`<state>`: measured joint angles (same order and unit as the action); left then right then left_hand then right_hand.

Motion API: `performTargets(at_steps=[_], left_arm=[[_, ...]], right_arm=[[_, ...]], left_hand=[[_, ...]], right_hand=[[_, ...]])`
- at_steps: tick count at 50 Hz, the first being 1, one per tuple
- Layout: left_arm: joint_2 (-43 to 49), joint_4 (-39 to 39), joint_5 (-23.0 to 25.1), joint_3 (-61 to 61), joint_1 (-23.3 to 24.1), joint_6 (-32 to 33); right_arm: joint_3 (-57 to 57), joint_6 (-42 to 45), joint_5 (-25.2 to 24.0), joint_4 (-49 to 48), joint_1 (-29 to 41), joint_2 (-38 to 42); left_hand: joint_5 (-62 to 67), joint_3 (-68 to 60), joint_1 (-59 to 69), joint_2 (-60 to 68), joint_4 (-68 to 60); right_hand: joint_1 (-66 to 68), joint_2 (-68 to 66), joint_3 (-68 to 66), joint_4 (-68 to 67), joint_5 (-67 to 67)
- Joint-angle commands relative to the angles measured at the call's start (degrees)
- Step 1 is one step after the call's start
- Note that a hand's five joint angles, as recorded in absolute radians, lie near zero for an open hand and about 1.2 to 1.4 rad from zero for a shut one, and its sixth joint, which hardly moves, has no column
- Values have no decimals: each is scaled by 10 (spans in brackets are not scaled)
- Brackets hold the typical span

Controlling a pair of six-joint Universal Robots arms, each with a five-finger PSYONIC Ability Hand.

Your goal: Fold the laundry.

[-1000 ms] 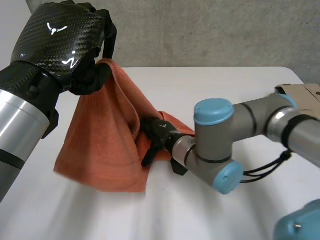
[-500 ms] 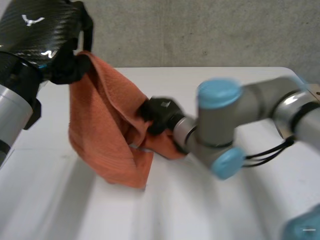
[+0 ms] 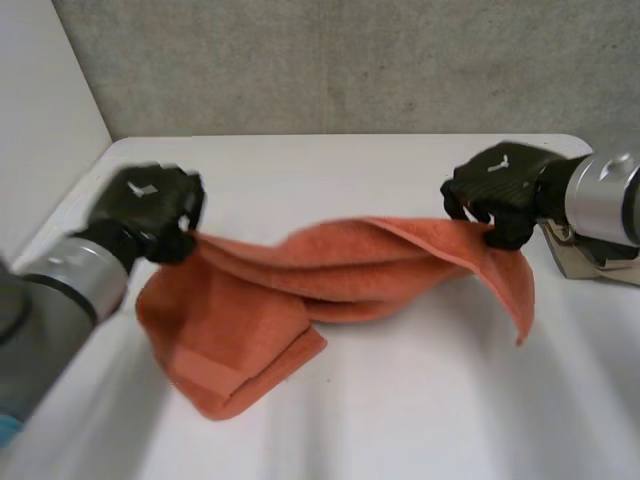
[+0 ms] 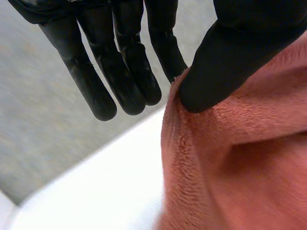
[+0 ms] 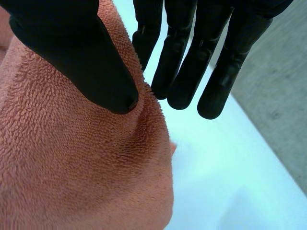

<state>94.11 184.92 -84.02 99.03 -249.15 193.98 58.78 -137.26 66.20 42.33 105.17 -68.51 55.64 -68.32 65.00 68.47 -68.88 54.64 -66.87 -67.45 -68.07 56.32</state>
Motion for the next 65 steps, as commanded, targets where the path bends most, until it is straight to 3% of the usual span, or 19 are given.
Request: performTargets(at_steps=[1,6,11,14,23,31,40,53,60,65], left_arm=[[121,11,-2,-45,34,-1],[182,23,-5,-80,38,0],[212,36,-29,-105,40,0],[214,37,-44,-110,39,1],[196,38,-48,-103,37,0],[187,37,-51,-98,39,0],[162,37,-50,-83,38,0],[154,38,-49,-71,38,-1],[153,38,-50,-69,38,-1],[145,36,-52,-67,34,-2]], right_arm=[[-32,73,17,-29,4,130],[-67,83,51,-73,6,204],[-75,62,96,-140,17,207],[-53,24,108,-170,18,189],[157,-263,108,-307,12,2],[279,-413,111,-363,24,-36],[273,-463,146,-444,72,54],[135,-479,196,-461,106,213],[123,-467,257,-489,101,218],[139,-455,252,-487,99,190]], left_hand=[[144,-117,150,115,-111],[144,-117,150,115,-111],[144,-117,150,115,-111],[144,-117,150,115,-111],[144,-117,150,115,-111],[144,-117,150,115,-111],[144,-117,150,115,-111],[144,-117,150,115,-111],[144,-117,150,115,-111],[144,-117,150,115,-111]], right_hand=[[254,-131,-126,-119,137],[254,-131,-126,-119,137],[-446,569,574,581,-563],[-446,569,574,581,-563],[-446,569,574,581,-563],[-446,569,574,581,-563],[-446,568,574,580,-562],[-254,376,382,388,-371],[-193,316,321,328,-310],[-188,311,316,322,-305]])
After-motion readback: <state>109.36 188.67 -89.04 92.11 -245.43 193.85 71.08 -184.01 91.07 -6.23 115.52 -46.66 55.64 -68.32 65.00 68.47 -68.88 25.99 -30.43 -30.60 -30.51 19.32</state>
